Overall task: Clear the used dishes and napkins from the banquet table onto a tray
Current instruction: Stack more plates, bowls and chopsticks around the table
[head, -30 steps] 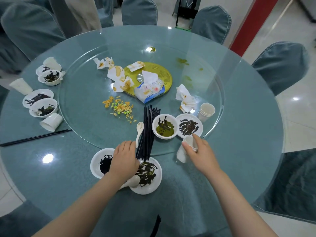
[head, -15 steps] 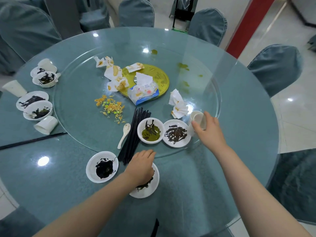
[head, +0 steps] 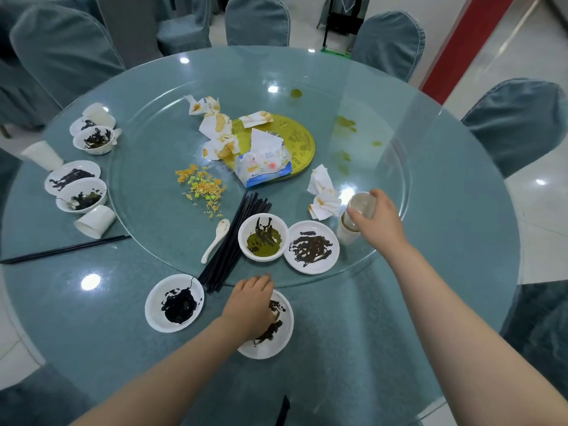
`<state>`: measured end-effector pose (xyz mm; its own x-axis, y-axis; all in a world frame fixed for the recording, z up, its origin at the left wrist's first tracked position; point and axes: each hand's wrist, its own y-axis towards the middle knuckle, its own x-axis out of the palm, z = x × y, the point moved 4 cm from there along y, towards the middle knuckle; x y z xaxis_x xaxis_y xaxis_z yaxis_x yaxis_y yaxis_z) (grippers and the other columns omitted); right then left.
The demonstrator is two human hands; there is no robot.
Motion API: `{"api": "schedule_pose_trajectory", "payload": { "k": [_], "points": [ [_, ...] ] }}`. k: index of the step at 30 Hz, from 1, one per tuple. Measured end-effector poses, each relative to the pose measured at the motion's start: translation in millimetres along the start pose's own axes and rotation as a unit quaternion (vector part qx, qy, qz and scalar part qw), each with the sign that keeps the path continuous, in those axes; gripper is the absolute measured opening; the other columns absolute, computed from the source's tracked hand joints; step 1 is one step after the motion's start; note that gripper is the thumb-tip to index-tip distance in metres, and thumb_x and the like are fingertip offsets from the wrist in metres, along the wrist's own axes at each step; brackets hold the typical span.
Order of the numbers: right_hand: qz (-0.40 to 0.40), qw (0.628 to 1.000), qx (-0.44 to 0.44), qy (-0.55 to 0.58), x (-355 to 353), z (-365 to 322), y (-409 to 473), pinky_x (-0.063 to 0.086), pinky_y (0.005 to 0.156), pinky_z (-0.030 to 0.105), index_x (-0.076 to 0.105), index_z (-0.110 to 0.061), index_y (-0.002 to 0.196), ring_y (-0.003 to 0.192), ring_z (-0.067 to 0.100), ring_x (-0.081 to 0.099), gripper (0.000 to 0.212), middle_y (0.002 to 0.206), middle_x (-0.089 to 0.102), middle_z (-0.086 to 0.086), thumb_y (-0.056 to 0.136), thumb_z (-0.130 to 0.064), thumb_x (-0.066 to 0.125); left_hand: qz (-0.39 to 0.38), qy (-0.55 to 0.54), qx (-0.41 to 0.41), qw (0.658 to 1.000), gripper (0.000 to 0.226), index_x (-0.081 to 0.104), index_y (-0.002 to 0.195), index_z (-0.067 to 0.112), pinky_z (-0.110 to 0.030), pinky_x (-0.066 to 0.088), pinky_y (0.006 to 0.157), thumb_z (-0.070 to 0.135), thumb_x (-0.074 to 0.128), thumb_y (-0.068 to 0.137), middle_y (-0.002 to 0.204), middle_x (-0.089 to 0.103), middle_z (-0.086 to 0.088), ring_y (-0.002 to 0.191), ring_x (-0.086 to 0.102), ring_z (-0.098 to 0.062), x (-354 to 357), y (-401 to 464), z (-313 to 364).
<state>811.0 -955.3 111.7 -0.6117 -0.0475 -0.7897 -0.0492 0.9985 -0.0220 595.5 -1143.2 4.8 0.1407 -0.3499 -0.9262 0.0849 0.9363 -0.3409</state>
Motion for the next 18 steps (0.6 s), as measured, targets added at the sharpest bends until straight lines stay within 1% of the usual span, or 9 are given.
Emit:
{"api": "schedule_pose_trajectory", "payload": {
  "k": [2, 6, 10, 14, 18],
  "points": [
    [-0.022, 1.0, 0.002, -0.011, 9.2, 1.8, -0.5, 0.037, 0.1, 0.038, 0.034, -0.013, 0.143, 0.13, 0.027, 0.042, 0.072, 0.144, 0.042, 0.008, 0.086, -0.044, 0.064, 0.007, -0.008, -0.004, 1.0, 0.064, 0.02, 0.152, 0.017, -0.038, 0.009, 0.119, 0.027, 0.044, 0.094, 0.161, 0.014, 0.001, 0.147, 0.014, -0.017, -0.4, -1.0, -3.2],
    [-0.06, 0.998, 0.01, -0.022, 26.2, 8.9, -4.7, 0.037, 0.102, 0.039, 0.034, -0.011, 0.144, 0.13, 0.03, 0.044, 0.072, 0.144, 0.044, 0.011, 0.087, -0.043, 0.065, 0.02, -0.017, -0.008, 1.0, 0.062, 0.024, 0.151, 0.017, -0.036, 0.01, 0.119, 0.027, 0.045, 0.093, 0.16, 0.018, 0.001, 0.146, 0.018, -0.017, -1.1, -3.3, -8.3],
    [-0.073, 0.997, 0.026, -0.019, 31.1, 12.0, -4.3, 0.038, 0.101, 0.038, 0.031, -0.012, 0.146, 0.131, 0.03, 0.044, 0.074, 0.146, 0.043, 0.01, 0.087, -0.044, 0.064, 0.021, -0.015, -0.008, 1.0, 0.062, 0.026, 0.15, 0.017, -0.036, 0.01, 0.118, 0.028, 0.046, 0.092, 0.16, 0.019, 0.0, 0.145, 0.019, -0.017, 0.8, -4.1, -11.7],
    [-0.082, 0.996, 0.02, -0.037, 32.2, 11.3, -1.0, 0.038, 0.103, 0.04, 0.031, -0.01, 0.146, 0.132, 0.03, 0.043, 0.077, 0.147, 0.042, 0.01, 0.086, -0.045, 0.065, 0.022, -0.021, -0.013, 0.999, 0.061, 0.028, 0.149, 0.018, -0.036, 0.011, 0.118, 0.029, 0.047, 0.092, 0.159, 0.02, 0.002, 0.145, 0.02, -0.016, 2.4, -4.3, -14.1],
    [-0.075, 0.993, 0.001, -0.086, 33.1, 9.6, 0.1, 0.035, 0.107, 0.043, 0.031, -0.007, 0.146, 0.134, 0.034, 0.039, 0.079, 0.149, 0.039, 0.012, 0.086, -0.048, 0.064, 0.022, -0.03, -0.01, 0.999, 0.06, 0.028, 0.149, 0.019, -0.036, 0.011, 0.118, 0.03, 0.046, 0.093, 0.159, 0.02, 0.002, 0.144, 0.02, -0.016, 0.6, -5.0, -16.5]
  ]
}}
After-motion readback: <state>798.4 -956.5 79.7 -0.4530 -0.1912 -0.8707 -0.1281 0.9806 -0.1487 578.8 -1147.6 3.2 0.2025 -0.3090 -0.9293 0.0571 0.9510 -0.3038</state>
